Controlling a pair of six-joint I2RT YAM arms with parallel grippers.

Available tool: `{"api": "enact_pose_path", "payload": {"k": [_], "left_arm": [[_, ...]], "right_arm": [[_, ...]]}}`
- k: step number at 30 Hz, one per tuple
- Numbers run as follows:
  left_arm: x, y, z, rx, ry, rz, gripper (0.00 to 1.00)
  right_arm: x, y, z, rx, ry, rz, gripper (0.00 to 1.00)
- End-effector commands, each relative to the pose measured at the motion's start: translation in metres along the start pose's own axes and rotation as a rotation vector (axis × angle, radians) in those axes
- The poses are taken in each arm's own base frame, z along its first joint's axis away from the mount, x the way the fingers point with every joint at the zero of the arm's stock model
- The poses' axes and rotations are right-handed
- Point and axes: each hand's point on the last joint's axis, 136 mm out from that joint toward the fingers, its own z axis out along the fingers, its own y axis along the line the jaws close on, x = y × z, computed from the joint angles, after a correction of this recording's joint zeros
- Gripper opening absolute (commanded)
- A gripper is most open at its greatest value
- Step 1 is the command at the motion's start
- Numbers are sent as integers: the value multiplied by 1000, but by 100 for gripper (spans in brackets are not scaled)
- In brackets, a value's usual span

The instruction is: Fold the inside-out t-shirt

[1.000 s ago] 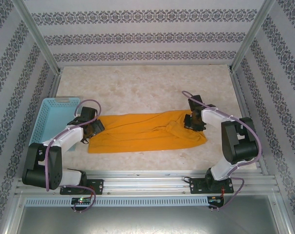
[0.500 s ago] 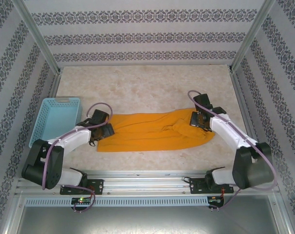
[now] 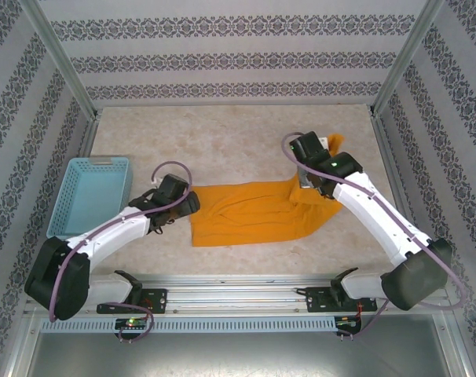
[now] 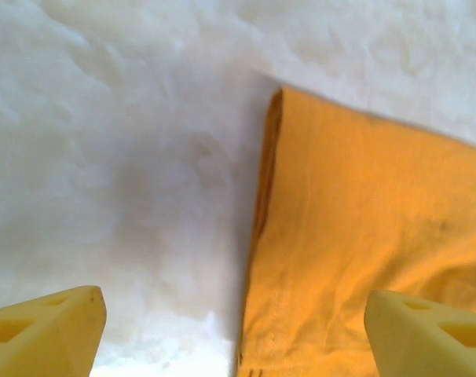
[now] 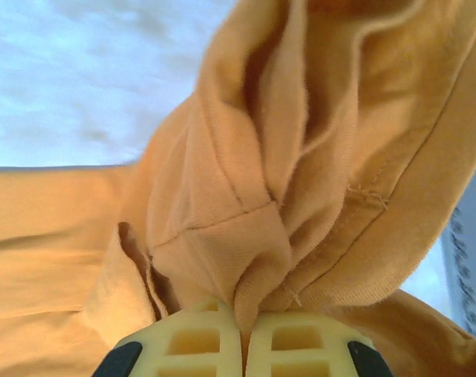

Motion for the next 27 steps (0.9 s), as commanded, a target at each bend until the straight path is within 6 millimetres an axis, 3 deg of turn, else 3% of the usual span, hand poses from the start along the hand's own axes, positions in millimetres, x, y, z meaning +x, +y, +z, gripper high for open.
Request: {"api": "enact_pose_path", "payload": {"k": [1, 6, 11, 16, 27], "left_arm": [[10, -5, 11, 62, 44, 32, 80], [31, -32, 29, 233, 115, -1, 71], [48, -32, 47, 229, 171, -8, 61], [62, -31, 54, 230, 198, -6, 53], [71, -38, 55, 253, 212, 16, 38]], "right_arm": [[5, 52, -5, -131, 38, -95, 0], [17, 131, 5, -302, 101, -116, 0], [33, 191, 15, -437, 192, -63, 0], [36, 229, 16, -529, 240, -3, 0], [34, 286, 16, -669, 311, 78, 0]]}}
